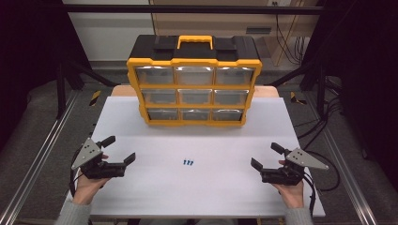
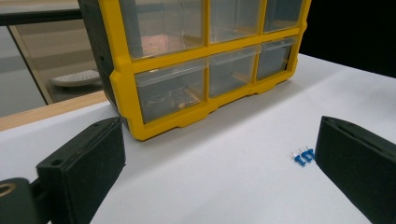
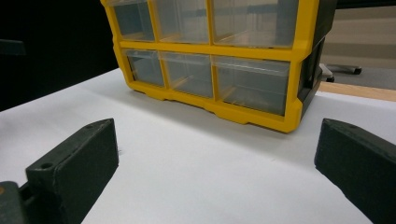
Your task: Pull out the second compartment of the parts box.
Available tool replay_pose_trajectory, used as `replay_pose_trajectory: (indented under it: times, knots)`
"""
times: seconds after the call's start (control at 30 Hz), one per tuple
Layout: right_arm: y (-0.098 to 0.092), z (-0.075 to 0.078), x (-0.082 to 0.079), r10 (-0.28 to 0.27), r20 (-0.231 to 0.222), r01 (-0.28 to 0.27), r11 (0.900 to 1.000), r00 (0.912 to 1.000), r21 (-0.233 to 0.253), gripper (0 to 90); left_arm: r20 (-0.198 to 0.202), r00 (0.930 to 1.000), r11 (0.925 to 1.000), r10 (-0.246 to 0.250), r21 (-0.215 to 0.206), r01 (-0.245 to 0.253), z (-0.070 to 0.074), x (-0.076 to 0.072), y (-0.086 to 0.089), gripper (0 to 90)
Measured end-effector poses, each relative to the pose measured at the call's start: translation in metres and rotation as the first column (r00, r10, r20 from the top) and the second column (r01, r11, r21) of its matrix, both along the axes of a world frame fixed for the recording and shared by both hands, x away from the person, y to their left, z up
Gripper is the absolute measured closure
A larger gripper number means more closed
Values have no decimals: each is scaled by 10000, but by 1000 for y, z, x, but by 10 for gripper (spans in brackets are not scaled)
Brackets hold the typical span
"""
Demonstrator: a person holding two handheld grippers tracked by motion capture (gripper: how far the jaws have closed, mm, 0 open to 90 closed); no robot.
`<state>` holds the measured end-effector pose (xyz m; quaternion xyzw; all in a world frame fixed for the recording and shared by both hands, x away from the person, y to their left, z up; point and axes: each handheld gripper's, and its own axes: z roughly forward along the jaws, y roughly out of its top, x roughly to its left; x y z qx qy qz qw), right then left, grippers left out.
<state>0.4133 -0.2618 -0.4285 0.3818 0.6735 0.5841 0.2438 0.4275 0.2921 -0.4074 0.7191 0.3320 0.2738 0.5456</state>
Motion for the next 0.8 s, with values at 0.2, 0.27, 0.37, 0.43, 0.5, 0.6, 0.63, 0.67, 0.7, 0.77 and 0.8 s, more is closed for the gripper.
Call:
replay_pose_trajectory:
  times: [0.2,0.27,0.37,0.43,0.5,0.6,0.63,0.67,0.7,0.77,0.8]
  knots:
    - [-1,-1,1,9,-38,-9,10000,10000,14,3,51,9998,9990,-215,403,213,2,2,-4,15]
    - [-1,-1,0,-31,-74,31,10000,10000,47,3,122,9995,9966,-282,776,272,4,3,-6,15]
    - [0,-1,1,-14,-60,14,10000,10000,14,3,214,9989,9937,-416,1046,391,7,4,-10,15]
    - [0,-2,1,94,48,-94,10000,9999,21,3,238,9983,9924,-530,1122,500,9,4,-12,15]
    - [0,-2,1,83,106,-83,10000,9999,2,4,325,9975,9914,-620,1177,578,12,5,-14,15]
    - [0,-2,2,96,116,-96,10000,9999,24,4,548,9956,9882,-764,1369,683,17,8,-17,15]
    - [0,-2,2,103,126,-103,9999,9999,-11,4,568,9950,9872,-824,1413,737,18,9,-18,15]
    - [0,-2,2,103,126,-103,9999,9999,-11,4,638,9942,9858,-861,1498,758,20,10,-20,15]
    - [1,-2,1,108,52,-108,9999,9999,-36,4,677,9937,9847,-897,1555,783,22,11,-21,15]
    - [1,-2,1,125,87,-125,9999,9999,-9,4,749,9922,9827,-994,1640,861,25,13,-25,15]
    - [1,-2,1,136,144,-135,9999,9998,-39,4,800,9914,9810,-1038,1728,888,26,13,-26,15]
